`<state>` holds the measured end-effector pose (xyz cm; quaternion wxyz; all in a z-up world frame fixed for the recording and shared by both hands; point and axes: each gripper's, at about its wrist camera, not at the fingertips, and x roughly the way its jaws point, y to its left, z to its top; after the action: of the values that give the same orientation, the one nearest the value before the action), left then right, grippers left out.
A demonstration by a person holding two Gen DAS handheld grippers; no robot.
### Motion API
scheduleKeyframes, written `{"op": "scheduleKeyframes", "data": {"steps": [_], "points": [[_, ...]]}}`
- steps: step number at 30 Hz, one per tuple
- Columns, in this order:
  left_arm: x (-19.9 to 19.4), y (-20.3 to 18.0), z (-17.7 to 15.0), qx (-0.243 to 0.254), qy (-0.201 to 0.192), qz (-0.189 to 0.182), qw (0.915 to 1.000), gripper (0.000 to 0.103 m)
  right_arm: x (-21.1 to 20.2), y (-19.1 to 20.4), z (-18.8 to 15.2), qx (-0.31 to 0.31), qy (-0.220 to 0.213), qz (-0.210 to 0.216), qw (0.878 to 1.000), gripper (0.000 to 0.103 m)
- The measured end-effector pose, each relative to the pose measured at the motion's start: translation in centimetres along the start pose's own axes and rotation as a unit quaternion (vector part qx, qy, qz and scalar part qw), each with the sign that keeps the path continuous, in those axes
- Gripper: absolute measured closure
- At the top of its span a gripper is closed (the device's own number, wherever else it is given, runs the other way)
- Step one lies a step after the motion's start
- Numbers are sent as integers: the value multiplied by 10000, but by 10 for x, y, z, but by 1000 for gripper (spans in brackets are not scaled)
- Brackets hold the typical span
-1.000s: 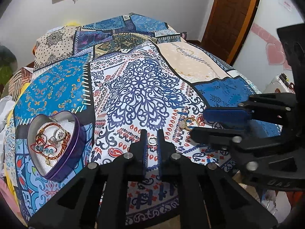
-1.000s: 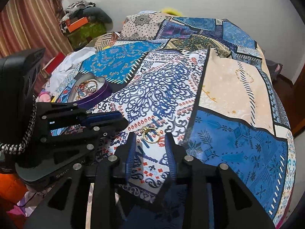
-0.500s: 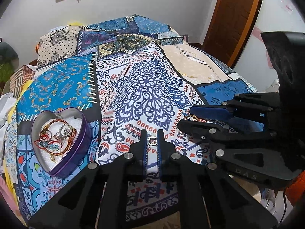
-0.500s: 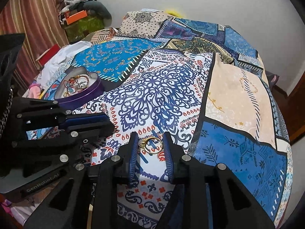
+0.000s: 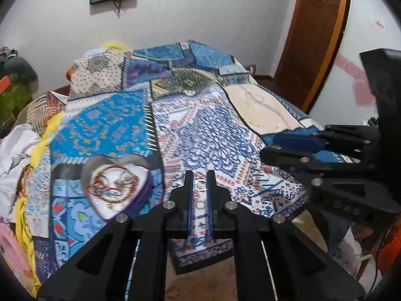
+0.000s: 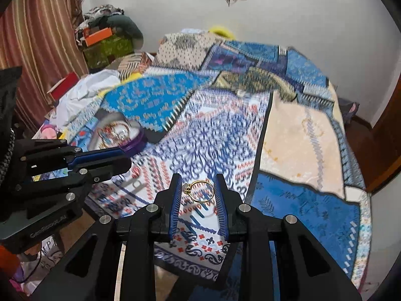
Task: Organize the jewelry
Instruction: 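Lift and carry the gold ring in the right gripper over the tin, then open the right gripper to drop the gold ring into the tin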
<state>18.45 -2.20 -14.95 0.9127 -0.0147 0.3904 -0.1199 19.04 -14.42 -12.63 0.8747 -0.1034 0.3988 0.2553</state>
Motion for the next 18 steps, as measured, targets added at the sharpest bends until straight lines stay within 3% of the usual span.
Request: {"op": "scheduleKeyframes", "data": {"steps": [10,18], "points": [[-50,34,8,-238,-511,350,9978,95,-28,31,28,-91,-571,159,9982,79],[-75,61,8,-407,-762,593,9945,95,-26,58,42,-282,-729,402,9961,79]]}}
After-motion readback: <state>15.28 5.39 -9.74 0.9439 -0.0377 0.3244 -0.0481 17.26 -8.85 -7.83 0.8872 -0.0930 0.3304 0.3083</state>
